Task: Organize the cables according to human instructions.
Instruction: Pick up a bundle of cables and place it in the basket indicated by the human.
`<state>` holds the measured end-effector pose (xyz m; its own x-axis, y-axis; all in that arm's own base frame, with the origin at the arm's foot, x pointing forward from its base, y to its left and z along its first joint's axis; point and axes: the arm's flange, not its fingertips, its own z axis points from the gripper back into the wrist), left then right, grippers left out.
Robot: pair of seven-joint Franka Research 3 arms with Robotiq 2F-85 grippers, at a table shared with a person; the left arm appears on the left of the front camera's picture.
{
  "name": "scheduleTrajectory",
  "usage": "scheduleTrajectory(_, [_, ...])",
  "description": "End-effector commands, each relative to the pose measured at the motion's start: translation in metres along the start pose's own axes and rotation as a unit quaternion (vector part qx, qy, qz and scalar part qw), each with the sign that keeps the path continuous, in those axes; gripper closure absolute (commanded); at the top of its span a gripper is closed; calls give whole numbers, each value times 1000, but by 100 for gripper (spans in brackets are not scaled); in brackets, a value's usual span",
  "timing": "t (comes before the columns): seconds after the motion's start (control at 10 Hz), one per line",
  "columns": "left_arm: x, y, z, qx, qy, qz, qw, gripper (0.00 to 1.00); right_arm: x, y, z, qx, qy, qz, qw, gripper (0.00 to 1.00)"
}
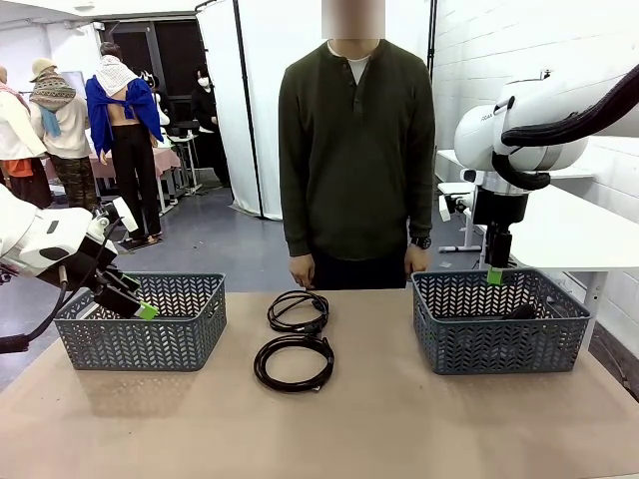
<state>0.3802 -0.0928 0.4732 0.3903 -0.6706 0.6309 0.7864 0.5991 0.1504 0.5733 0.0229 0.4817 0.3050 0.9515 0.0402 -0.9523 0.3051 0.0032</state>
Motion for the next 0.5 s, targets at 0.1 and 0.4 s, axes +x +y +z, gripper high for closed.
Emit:
scheduleTrajectory(0.1, [-2, 3, -1, -2, -3, 2, 1000, 0, -2, 1, -2, 6, -8, 9, 1000, 0])
scheduleTrajectory(0.4, [-2, 3, -1, -2, -3, 2, 1000, 0, -2, 1, -2, 6, -8, 9, 1000, 0])
